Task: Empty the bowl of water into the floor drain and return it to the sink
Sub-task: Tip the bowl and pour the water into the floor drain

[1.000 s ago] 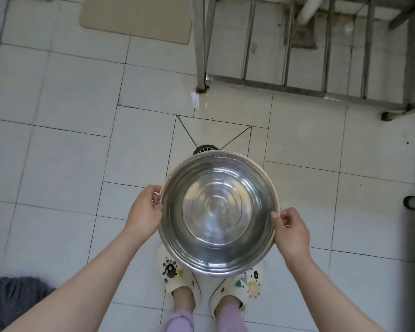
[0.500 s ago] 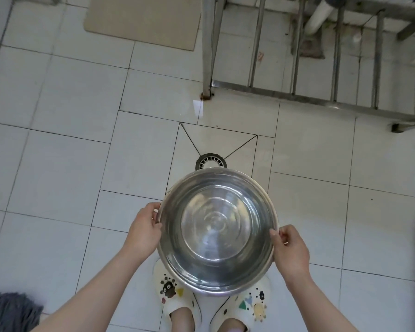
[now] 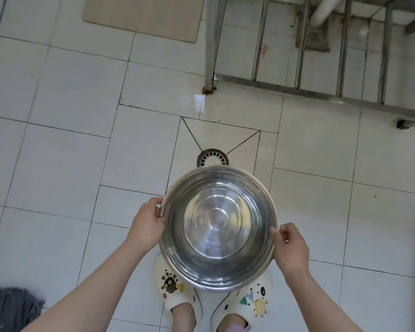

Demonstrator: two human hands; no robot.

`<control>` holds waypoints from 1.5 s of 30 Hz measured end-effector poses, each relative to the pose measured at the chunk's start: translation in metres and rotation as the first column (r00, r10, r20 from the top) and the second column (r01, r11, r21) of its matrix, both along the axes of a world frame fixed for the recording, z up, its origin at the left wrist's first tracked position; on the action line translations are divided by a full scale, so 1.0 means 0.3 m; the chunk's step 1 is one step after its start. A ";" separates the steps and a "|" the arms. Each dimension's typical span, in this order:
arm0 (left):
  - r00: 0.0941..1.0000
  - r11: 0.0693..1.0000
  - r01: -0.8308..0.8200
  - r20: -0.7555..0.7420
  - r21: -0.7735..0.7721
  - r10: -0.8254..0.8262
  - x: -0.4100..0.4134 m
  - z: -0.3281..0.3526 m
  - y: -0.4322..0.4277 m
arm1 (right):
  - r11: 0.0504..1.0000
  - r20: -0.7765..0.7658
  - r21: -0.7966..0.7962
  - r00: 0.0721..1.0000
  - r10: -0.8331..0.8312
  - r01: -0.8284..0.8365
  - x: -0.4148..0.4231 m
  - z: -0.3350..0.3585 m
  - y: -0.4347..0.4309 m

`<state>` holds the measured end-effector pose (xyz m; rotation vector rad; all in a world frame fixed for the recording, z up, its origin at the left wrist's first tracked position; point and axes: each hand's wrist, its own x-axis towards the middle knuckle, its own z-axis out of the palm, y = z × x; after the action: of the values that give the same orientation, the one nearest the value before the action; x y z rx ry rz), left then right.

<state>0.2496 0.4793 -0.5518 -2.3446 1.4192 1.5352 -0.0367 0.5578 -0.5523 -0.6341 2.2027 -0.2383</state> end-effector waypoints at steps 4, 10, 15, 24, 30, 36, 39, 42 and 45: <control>1.000 1.000 0.006 0.008 0.001 -0.006 -0.005 -0.009 -0.013 | 1.000 -0.002 0.007 1.000 -0.009 0.009 -0.002 -0.014 -0.010; 1.000 1.000 0.014 0.012 0.003 -0.014 -0.006 -0.027 -0.029 | 1.000 -0.002 0.008 1.000 -0.008 0.008 0.000 -0.031 -0.031; 1.000 1.000 0.006 0.018 0.019 -0.006 -0.006 -0.035 -0.047 | 1.000 0.007 0.018 1.000 -0.011 0.010 0.002 -0.033 -0.046; 1.000 0.999 0.015 0.005 0.032 -0.015 -0.002 -0.050 -0.063 | 1.000 0.022 0.020 0.999 -0.024 0.023 0.003 -0.033 -0.062; 1.000 0.999 0.025 0.016 0.045 -0.026 -0.007 -0.054 -0.081 | 0.999 0.019 0.022 0.999 -0.039 0.039 0.005 -0.033 -0.066; 0.999 0.998 0.035 0.014 0.054 -0.036 -0.010 -0.054 -0.094 | 0.998 0.013 0.032 0.999 -0.050 0.050 0.005 -0.036 -0.068; 1.000 0.998 0.027 0.007 0.059 -0.027 -0.013 -0.055 -0.100 | 0.998 0.013 0.032 0.999 -0.051 0.051 0.005 -0.037 -0.070; 1.000 0.998 0.020 0.002 0.059 -0.020 -0.018 -0.055 -0.104 | 0.998 0.008 0.035 0.999 -0.053 0.052 0.004 -0.035 -0.071; 1.000 0.998 0.027 0.007 0.058 -0.027 -0.019 -0.053 -0.105 | 0.998 0.013 0.034 0.999 -0.046 0.045 0.000 -0.031 -0.069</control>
<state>0.2440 0.4477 -0.5678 -2.2868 1.3790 1.5376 -0.0367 0.5371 -0.5616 -0.5632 2.2053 -0.2281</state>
